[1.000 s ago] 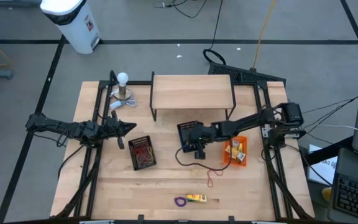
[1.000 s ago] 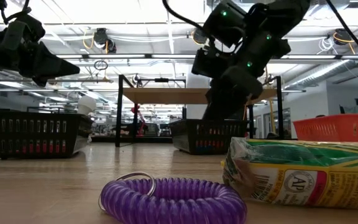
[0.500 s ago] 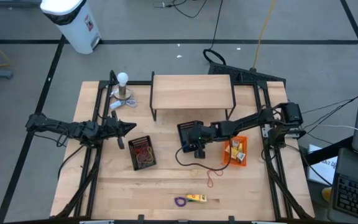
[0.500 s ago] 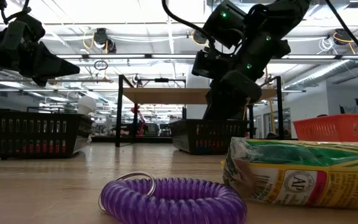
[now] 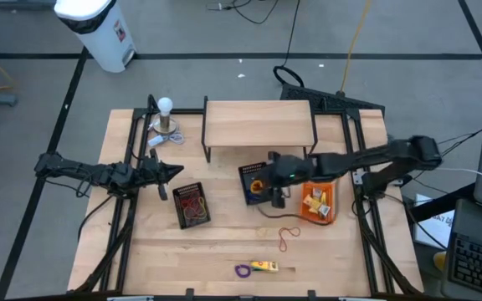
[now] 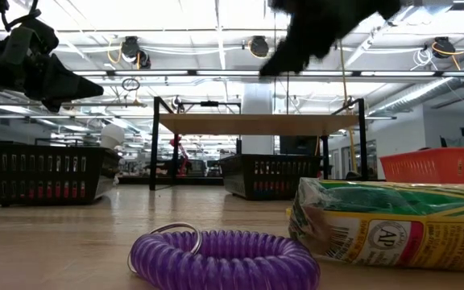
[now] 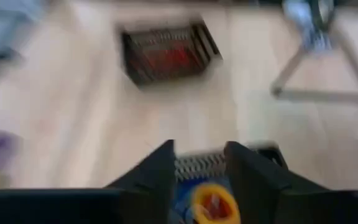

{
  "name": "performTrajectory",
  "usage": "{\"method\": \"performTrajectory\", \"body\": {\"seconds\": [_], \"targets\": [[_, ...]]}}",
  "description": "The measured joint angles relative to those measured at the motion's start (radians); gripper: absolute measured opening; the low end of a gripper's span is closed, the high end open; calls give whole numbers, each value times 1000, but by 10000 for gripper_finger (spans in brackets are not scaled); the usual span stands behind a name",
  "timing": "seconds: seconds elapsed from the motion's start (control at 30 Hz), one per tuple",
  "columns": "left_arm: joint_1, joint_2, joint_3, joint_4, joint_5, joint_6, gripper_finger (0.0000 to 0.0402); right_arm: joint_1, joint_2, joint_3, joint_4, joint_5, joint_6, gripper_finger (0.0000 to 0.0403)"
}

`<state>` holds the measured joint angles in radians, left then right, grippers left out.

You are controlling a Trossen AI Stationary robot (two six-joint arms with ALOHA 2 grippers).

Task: Pick & Place Office Desk Supplies
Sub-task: Put the crayon box into the orange bin

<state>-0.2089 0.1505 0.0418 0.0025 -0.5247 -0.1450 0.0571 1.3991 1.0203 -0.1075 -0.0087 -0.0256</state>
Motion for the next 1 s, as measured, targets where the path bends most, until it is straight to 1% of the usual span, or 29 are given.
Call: {"method": "performTrajectory", "body": {"seconds": [0.07, 0.13, 0.17, 0.2, 0.27, 0.37, 0.43, 0.7, 0.83, 1.0], "targets": [[0, 0, 0, -1, 0, 0, 17, 8, -92, 0, 43, -65, -8, 79], [0, 0, 0, -1, 0, 0, 17, 22, -186, 1, 58, -75, -37, 30], [0, 0, 0, -2, 0, 0, 17, 27, -230, 1, 53, -73, -51, 16], [0, 0, 0, -3, 0, 0, 17, 30, -272, -2, 52, -75, -57, 10], [0, 0, 0, -5, 0, -3, 17, 27, -356, -24, 68, -118, -41, 10], [0, 0, 0, -7, 1, -15, 17, 11, -486, -86, 155, -197, 6, 3], [0, 0, 0, -8, 2, -18, 17, 10, -578, -128, 165, -201, 29, 2], [0, 0, 0, -8, 3, -22, 17, 10, -929, -346, 117, -50, 39, 1], [0, 0, 0, -8, 3, -21, 17, 10, -1070, -453, 117, -14, 75, 0], [0, 0, 0, -8, 3, -21, 17, 10, -1203, -550, 119, -13, 94, 0]]}}
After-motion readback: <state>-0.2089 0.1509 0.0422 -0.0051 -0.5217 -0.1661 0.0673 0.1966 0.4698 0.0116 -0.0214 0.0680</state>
